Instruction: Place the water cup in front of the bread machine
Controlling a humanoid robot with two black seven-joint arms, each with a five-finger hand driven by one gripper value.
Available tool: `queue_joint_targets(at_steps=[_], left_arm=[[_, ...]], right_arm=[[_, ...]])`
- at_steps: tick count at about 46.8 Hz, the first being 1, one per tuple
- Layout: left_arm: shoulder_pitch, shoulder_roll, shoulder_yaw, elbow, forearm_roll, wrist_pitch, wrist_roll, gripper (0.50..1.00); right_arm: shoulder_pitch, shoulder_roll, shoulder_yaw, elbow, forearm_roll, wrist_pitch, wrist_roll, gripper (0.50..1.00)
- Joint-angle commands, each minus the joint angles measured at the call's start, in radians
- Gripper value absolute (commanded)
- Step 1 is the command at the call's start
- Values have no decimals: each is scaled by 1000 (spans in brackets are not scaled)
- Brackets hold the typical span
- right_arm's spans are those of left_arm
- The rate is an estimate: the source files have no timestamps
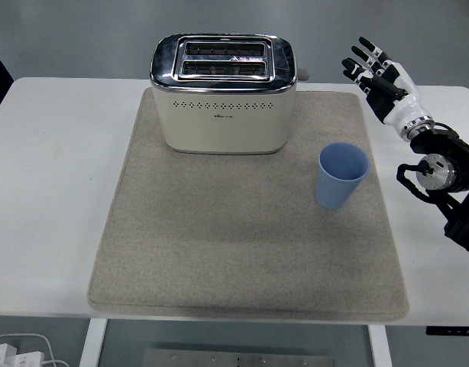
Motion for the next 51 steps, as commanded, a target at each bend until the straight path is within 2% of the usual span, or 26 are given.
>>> queue_joint_targets(at_steps=[1,27,46,51], left_arm=[[0,0,0,0,2,0,0,1000],[0,0,0,0,0,0,0,1000],[0,0,1,-5,2,-1,0,1000],[0,0,1,0,2,0,0,1000]], right_arm=[[0,2,0,-1,1,0,0,926],[-6,10,-15,-1,2,0,2,928],[-35,-8,-18,28,-21,1,9,926],[-55,-39,-18,53,-32,1,12,926]])
